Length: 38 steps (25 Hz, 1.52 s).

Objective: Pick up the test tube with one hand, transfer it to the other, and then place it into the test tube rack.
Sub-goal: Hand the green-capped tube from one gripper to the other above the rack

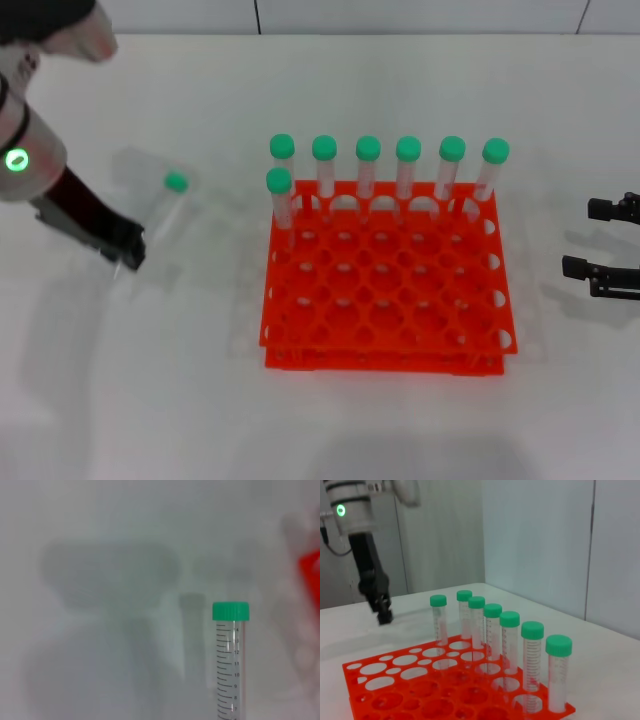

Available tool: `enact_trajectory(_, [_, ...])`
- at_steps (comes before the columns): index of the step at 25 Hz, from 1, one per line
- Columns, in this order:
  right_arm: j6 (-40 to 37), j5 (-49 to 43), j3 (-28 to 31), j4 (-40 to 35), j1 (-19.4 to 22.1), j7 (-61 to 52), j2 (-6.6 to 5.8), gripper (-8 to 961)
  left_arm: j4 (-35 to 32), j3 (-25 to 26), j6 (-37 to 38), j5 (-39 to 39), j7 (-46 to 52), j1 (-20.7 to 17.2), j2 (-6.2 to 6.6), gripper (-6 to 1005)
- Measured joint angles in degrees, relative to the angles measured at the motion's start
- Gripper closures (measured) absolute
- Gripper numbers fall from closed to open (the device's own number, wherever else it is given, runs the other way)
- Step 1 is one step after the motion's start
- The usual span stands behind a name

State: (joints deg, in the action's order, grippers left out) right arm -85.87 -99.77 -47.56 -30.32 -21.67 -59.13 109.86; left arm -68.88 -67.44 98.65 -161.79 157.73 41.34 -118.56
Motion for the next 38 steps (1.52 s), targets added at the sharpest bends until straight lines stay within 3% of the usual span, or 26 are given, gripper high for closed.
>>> enact_trajectory(8, [-1.1,0.2,1.0,0.0,0.3,-0.3,0.03,112,-14.5,-0.5,-2.8,5.5,-3.1,-3.3,-0.60,805])
enact_trajectory(16, [-3.1,0.6,2.9,0.0,0.3,-0.3,0.65,112,-16.8,0.0,-14.6,22.5,-19.6,-8.6,-0.58,805])
enact_trajectory(21, [-3.4,1.1,2.9,0.0,0.1,-0.4,0.84,112,-17.0,1.7,-17.6,35.1,-32.6,-11.7,-0.59,804])
enact_trajectory(28, [-3.4,2.0,2.9,0.0,-0.7,-0.5,1.03,111,-6.1,5.5,-14.2,48.6,-46.9,-10.3,0.69,804])
enact_trajectory(34, [-3.6,3.3,3.0,0.1,-1.3,-0.6,1.05,111,13.0,8.0,-9.0,52.5,-55.3,-3.2,3.26,805])
enact_trajectory(38, [-3.7,4.3,3.0,0.1,-1.5,-0.7,1.04,111,20.8,8.0,-8.2,51.5,-59.6,0.6,4.24,805])
